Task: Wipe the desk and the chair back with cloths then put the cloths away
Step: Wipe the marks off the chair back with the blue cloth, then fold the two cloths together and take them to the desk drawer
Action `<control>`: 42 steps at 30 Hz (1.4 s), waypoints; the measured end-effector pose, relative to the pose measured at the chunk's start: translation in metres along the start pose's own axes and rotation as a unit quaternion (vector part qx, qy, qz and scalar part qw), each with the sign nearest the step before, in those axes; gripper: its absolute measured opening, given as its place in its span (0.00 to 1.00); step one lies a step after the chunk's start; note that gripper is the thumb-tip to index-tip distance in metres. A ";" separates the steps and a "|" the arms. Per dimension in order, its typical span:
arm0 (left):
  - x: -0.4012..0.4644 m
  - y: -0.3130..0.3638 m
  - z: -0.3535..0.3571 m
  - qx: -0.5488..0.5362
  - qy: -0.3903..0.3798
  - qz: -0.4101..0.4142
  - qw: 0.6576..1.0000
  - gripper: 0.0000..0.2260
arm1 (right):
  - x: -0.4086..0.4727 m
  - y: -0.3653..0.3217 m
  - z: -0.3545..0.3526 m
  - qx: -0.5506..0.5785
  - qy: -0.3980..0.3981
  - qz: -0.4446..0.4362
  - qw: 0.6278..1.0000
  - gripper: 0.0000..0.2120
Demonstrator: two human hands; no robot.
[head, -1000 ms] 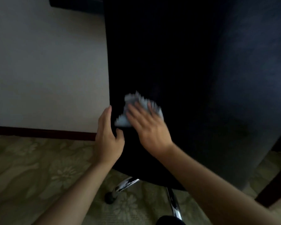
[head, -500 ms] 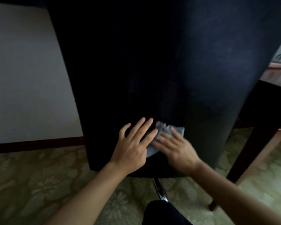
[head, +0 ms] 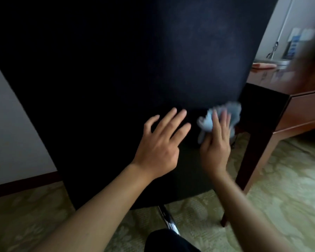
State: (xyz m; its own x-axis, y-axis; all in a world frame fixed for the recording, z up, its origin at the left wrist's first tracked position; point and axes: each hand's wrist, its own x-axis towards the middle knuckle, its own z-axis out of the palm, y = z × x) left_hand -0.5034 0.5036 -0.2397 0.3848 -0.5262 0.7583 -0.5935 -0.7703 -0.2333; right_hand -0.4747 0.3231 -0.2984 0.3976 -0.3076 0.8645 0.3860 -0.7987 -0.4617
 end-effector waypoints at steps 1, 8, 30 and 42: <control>-0.009 0.004 0.008 -0.006 -0.011 0.010 1.000 0.25 | -0.034 0.008 0.002 0.010 -0.002 0.094 0.996 0.24; -0.055 0.026 0.053 -0.041 -0.096 0.067 0.992 0.21 | -0.118 0.000 0.017 0.067 -0.033 0.463 0.883 0.27; 0.128 0.054 -0.120 -0.447 -0.267 -0.197 0.831 0.23 | 0.105 -0.144 -0.150 0.413 -0.007 0.728 0.547 0.13; 0.345 0.102 -0.336 -0.509 -0.274 -0.327 0.748 0.08 | 0.346 -0.242 -0.338 0.255 -0.041 0.667 0.699 0.16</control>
State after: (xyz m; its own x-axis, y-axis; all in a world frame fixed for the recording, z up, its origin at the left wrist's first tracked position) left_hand -0.6684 0.3648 0.2024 0.8942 -0.4404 0.0800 -0.2751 -0.3997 0.8744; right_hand -0.7117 0.2353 0.1799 0.7252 -0.5553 -0.4071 -0.1349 0.4653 -0.8748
